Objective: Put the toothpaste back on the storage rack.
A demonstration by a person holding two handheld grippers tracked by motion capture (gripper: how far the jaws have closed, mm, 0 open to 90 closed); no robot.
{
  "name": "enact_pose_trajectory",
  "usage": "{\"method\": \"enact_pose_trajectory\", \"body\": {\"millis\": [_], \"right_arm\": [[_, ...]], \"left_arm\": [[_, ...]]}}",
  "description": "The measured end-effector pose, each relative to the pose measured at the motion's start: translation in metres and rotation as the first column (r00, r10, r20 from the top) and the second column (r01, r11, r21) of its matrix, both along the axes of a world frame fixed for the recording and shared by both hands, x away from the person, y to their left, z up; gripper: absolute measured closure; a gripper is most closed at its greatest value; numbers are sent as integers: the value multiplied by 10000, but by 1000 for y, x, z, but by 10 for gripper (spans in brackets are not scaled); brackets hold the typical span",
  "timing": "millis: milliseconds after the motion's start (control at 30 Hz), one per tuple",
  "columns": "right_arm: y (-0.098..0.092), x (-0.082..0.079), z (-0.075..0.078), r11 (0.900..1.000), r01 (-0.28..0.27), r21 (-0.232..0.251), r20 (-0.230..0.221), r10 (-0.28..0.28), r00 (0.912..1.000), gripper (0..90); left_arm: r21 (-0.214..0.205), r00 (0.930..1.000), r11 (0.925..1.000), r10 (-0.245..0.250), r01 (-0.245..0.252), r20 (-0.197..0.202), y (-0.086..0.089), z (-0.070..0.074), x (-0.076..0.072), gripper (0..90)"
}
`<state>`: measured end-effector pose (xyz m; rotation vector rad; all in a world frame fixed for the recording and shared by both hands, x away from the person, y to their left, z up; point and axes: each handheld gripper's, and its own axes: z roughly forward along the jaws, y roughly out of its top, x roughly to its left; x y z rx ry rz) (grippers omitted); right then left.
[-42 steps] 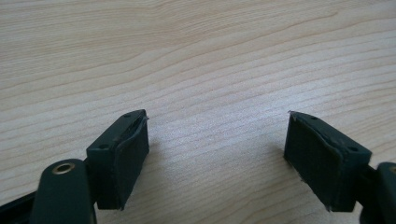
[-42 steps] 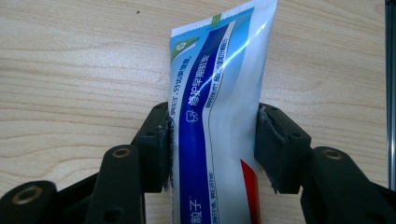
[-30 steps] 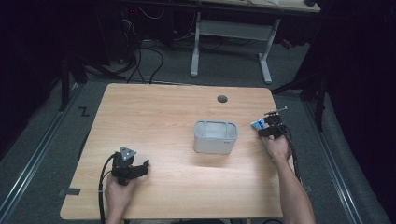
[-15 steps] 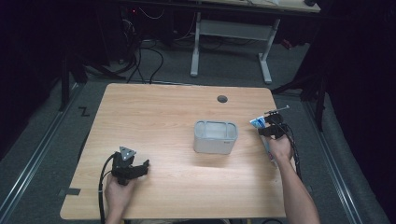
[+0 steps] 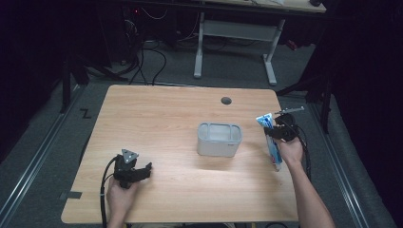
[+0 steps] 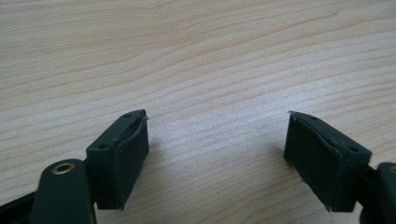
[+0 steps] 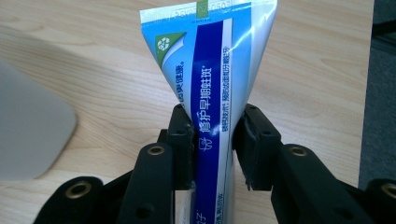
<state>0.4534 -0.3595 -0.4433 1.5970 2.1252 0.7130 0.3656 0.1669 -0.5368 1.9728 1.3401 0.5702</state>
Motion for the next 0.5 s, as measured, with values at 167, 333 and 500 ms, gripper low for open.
{"method": "enact_pose_trajectory", "body": {"millis": [167, 333, 500], "right_arm": [[0, -9, 11, 9991, -243, 353, 524, 224, 9984, 700], [2, -16, 19, 9966, -504, 659, 869, 446, 9952, 714], [7, -21, 21, 9933, -869, 762, 1042, 787, 9914, 726]], "left_arm": [[3, 10000, 10000, 1, -1, -6, 0, 0, 0, 223], [9, 10000, 10000, -15, 15, -23, 0, 0, 0, 223], [10, 10000, 10000, -15, 15, -24, 0, 0, 0, 223]]}}
